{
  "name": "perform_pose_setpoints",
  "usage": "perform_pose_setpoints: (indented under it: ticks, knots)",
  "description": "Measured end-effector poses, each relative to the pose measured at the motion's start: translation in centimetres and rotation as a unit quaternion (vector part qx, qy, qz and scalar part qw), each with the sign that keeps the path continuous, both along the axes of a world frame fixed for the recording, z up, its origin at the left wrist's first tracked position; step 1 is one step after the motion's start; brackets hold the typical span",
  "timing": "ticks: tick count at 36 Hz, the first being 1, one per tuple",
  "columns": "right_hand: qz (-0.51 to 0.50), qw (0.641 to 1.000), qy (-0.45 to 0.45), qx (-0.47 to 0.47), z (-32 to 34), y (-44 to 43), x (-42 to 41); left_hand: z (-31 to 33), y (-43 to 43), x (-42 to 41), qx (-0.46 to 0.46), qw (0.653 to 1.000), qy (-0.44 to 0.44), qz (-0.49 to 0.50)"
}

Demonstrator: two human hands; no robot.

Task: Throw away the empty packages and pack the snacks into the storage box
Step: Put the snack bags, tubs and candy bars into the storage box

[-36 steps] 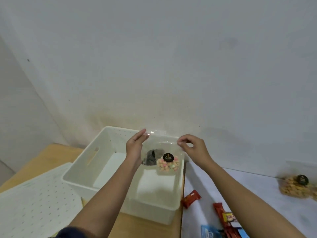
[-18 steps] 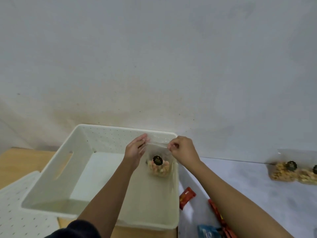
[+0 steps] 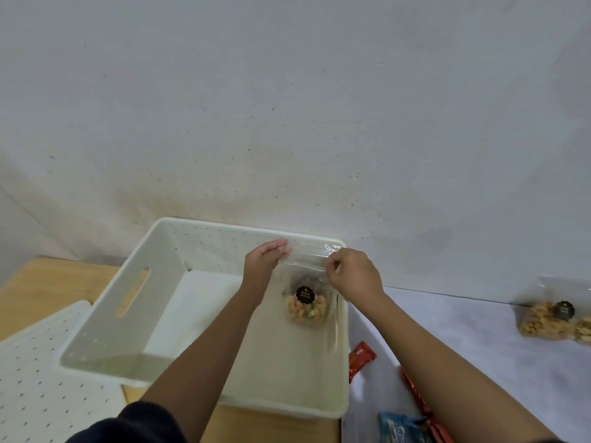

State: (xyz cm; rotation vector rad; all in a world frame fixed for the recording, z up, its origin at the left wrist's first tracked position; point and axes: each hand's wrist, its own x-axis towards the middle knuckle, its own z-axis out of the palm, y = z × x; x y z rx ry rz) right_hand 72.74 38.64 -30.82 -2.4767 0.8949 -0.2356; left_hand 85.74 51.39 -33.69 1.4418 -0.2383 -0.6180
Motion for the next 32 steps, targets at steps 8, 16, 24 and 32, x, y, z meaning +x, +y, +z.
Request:
perform_pose_setpoints:
  ticks: [8, 16, 24, 32]
  knots:
    - [-0.018, 0.993, -0.066, 0.098, 0.4, 0.0, -1.0, 1.4, 0.5, -0.7, 0.109, 0.987, -0.115, -0.024]
    - [-0.027, 0.966, -0.178, 0.187, 2.3, -1.2, -4.6, 4.9, 0.6, -3.0, 0.142, 0.961, -0.234, 0.025]
    - [-0.080, 0.952, -0.225, 0.190, 3.4, -6.1, -14.1, 8.5, -4.9, -10.1, 0.066, 0.953, -0.291, -0.052]
    - [-0.158, 0.952, -0.216, 0.145, 3.2, -13.0, -26.6, 6.8, -13.4, -20.5, 0.063, 0.921, -0.350, -0.157]
